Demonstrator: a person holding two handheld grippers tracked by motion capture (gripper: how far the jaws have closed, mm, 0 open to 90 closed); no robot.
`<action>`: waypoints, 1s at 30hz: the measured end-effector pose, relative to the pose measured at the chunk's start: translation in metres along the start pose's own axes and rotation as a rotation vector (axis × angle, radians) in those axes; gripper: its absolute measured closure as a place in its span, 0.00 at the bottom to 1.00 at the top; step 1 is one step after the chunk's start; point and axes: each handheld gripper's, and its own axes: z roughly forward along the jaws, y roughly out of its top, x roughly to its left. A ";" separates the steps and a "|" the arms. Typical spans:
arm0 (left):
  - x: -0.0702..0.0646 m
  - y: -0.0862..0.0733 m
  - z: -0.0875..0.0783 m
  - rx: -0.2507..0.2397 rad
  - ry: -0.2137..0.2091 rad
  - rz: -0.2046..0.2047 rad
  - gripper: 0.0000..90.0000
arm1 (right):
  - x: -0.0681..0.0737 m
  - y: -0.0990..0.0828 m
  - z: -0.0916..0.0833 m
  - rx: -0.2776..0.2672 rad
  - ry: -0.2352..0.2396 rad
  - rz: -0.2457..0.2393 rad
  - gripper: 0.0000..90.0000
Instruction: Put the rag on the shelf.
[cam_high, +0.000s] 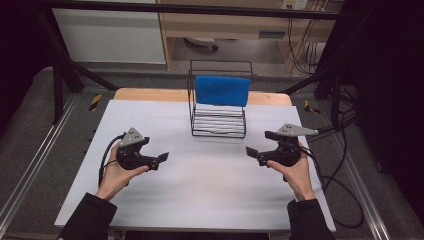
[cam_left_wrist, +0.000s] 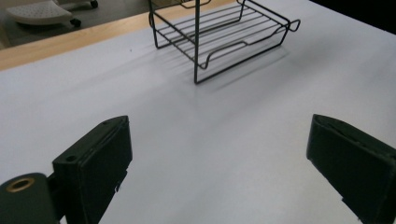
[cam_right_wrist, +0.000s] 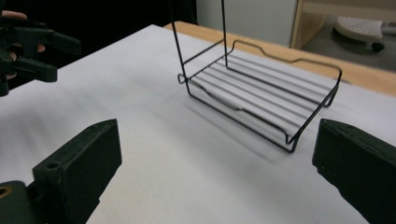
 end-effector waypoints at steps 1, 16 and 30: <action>0.001 -0.004 -0.002 -0.001 0.001 -0.003 0.07 | 0.000 -0.005 0.001 0.005 0.006 0.004 0.02; 0.013 -0.060 -0.022 0.047 0.021 0.000 0.08 | -0.006 -0.075 -0.004 0.095 0.005 0.053 0.01; 0.022 -0.087 -0.034 0.068 0.043 -0.008 0.08 | -0.015 -0.111 -0.014 0.141 0.013 0.052 0.01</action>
